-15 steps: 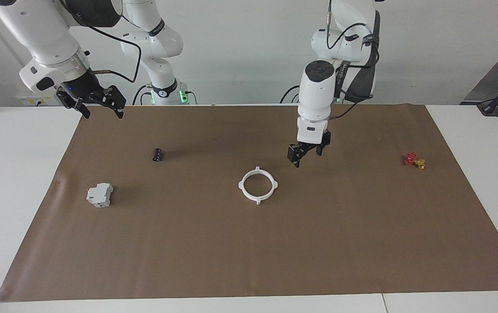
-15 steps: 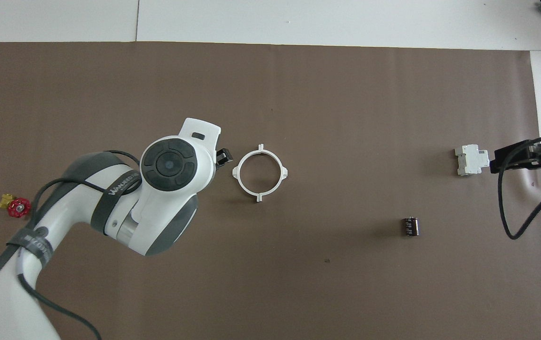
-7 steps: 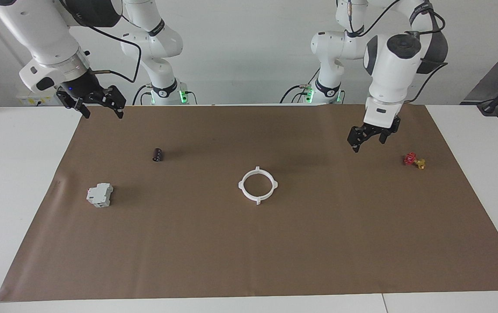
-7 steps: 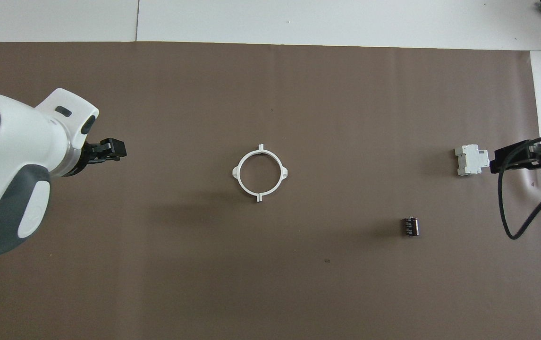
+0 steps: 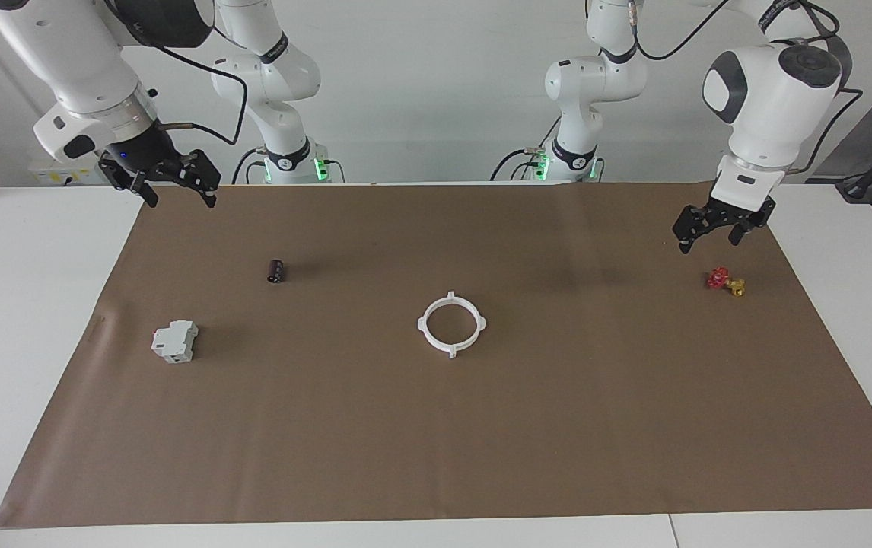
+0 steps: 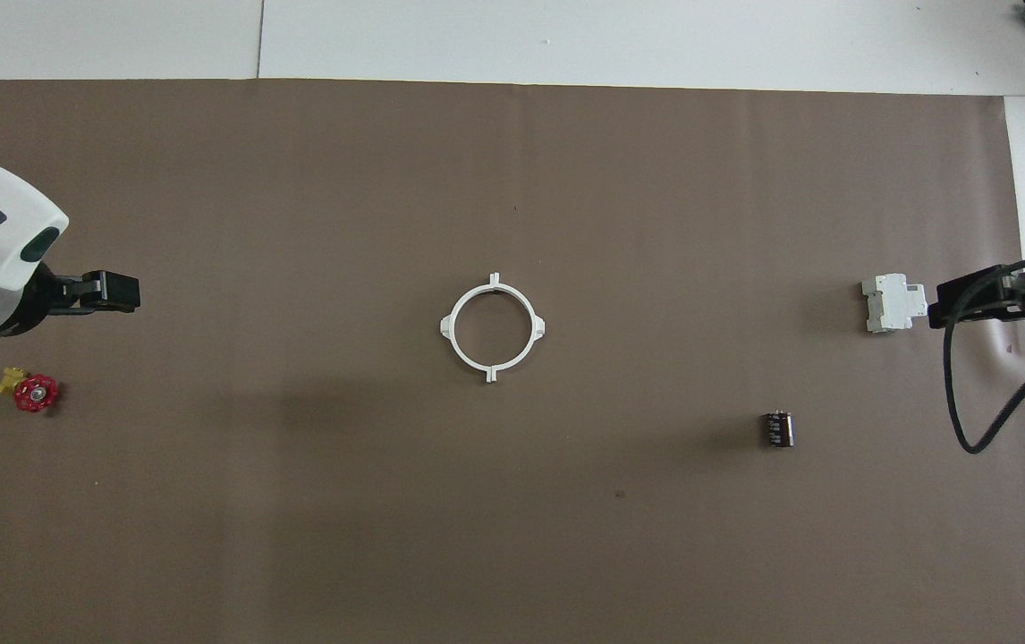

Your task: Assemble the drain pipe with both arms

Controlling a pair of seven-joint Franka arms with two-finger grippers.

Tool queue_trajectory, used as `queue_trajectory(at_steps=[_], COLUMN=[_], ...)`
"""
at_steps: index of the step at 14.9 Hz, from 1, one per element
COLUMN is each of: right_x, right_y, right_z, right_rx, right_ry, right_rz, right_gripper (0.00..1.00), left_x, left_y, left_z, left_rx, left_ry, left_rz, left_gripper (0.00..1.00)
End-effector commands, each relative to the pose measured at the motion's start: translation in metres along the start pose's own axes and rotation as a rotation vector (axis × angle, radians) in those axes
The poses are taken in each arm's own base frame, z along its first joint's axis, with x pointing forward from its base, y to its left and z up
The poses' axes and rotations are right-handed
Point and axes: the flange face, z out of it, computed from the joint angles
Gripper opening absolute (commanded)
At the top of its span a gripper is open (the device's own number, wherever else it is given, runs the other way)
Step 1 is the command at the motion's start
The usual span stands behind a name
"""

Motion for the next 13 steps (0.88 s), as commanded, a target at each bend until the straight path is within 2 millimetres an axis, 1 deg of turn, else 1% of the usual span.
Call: queue_trajectory(at_steps=[1,4,6,9,11,13], right_x=[-0.003,-0.003,-0.003,-0.003,-0.003,-0.003], right_y=[0.003,0.003,0.003,0.003,0.003,0.003], right_z=[-0.003,-0.003,-0.003,-0.003,-0.003,-0.003], right_rx=[0.021,0.021,0.021,0.021,0.021,0.021], right_ry=[0.011,0.011,0.011,0.011,0.011,0.011], right_rz=[-0.010,-0.010,-0.010,-0.010,-0.010,-0.009], right_gripper=[1.00,1.00,1.00,1.00,1.00,1.00], left_x=[-0.001,0.001,0.000,0.006,0.007,0.008], left_y=[-0.010,-0.016,-0.017,-0.008,-0.004,-0.002], left_z=[-0.021,-0.028,-0.028,-0.041,-0.041,-0.047], left_rx=[-0.050,-0.070,-0.070,-0.071,-0.071,-0.065], left_ry=[-0.004,0.009,0.000,0.019,0.018,0.006], left_rz=[0.035,0.026,0.024,0.030,0.035,0.046], left_gripper=[1.00,1.00,1.00,1.00,1.00,1.00])
